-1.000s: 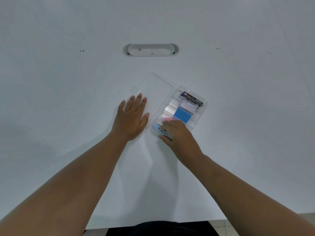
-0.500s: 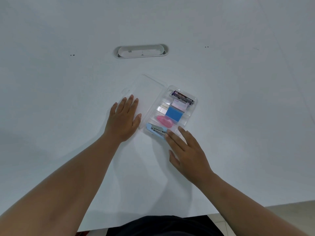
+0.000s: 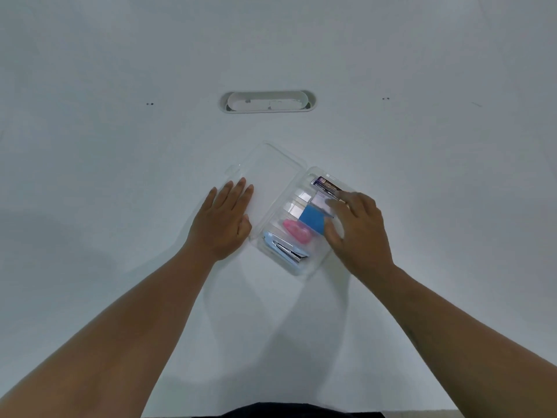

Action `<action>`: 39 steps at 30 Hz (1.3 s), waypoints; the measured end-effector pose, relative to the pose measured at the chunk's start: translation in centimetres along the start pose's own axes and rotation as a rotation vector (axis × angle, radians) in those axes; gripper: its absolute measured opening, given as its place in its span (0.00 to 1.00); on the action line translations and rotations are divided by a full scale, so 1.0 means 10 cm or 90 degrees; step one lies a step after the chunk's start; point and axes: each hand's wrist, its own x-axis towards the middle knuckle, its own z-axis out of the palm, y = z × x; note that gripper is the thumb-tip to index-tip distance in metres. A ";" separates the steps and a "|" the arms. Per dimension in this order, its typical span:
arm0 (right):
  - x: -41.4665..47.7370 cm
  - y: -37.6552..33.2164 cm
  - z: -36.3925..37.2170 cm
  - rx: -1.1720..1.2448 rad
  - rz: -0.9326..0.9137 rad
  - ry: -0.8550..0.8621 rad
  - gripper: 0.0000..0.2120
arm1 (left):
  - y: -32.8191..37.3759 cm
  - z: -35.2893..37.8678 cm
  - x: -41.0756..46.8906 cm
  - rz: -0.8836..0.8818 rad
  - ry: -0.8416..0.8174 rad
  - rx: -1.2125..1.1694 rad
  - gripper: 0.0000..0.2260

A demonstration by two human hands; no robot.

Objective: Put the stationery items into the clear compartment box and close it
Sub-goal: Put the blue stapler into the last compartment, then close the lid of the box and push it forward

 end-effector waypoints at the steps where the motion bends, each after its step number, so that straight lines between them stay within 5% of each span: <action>1: 0.11 0.04 0.01 0.004 0.023 -0.004 0.16 | -0.03 -0.01 -0.01 0.002 -0.003 0.001 0.29; 6: 0.33 0.13 0.13 0.092 0.097 -0.109 0.20 | -0.21 -0.10 0.01 0.012 -0.017 0.023 0.31; 16: -0.07 -0.17 0.27 0.142 0.161 -0.077 0.17 | -0.57 -0.30 0.35 0.076 -0.020 0.094 0.25; 25: 0.00 -0.22 0.33 0.223 0.236 -0.033 0.08 | -0.67 -0.33 0.59 0.017 0.004 0.011 0.24; 30: 0.64 -0.13 0.33 0.251 0.247 -0.017 0.08 | -0.64 -0.31 0.62 -0.123 0.044 -0.139 0.29; 39: 1.50 -0.26 0.48 0.233 0.145 -0.134 0.12 | -0.65 -0.35 0.76 -0.193 0.097 -0.158 0.12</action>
